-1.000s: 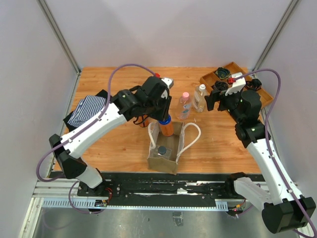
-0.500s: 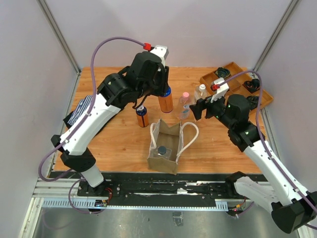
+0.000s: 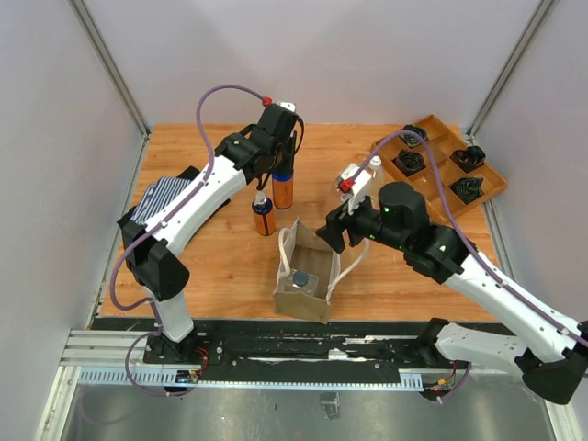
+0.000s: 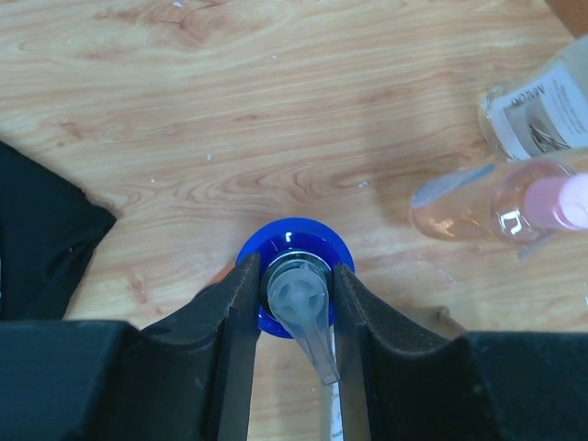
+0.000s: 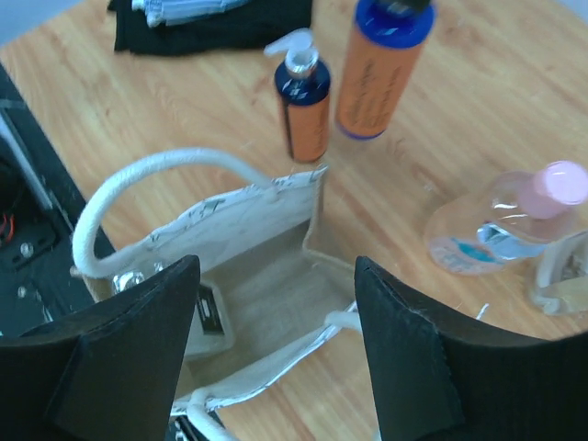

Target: Take the personal care products out of the canvas bag

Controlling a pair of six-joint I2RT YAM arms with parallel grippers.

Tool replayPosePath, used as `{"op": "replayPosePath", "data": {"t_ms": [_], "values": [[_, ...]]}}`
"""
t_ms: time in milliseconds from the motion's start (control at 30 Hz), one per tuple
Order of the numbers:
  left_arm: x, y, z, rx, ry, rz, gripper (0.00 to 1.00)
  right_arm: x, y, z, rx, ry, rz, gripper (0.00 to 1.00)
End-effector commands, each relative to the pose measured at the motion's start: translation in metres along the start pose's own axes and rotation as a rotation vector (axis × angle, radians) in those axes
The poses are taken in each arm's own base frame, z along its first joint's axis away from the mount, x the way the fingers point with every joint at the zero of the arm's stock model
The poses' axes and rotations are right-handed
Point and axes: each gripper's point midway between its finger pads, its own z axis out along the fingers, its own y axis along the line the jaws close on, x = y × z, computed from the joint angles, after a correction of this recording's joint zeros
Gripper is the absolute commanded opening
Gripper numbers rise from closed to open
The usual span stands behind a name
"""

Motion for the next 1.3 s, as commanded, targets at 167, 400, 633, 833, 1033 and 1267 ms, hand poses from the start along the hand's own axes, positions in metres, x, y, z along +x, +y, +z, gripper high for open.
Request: {"op": "replayPosePath", "data": {"t_ms": [167,400,633,833,1033,1267], "values": [[-0.022,0.002,0.042,0.049,-0.088,-0.103,0.01,0.066,0.050,0.012,-0.250,0.280,-0.115,0.70],[0.009,0.015,0.072,0.028,-0.002,-0.122,0.01,0.067,0.089,0.008,-0.418,0.232,-0.133,0.71],[0.035,0.012,0.089,0.046,0.078,-0.132,0.14,0.083,0.108,0.016,-0.473,0.290,-0.146,0.71],[0.041,0.010,0.094,0.064,0.106,-0.136,0.30,0.108,0.110,0.032,-0.440,0.365,-0.181,0.71],[0.035,0.014,0.088,0.071,0.096,-0.141,0.47,0.119,0.105,0.043,-0.398,0.396,-0.194,0.70],[0.029,0.013,0.081,0.085,0.078,-0.144,0.60,0.126,0.101,0.055,-0.369,0.417,-0.192,0.65]]}}
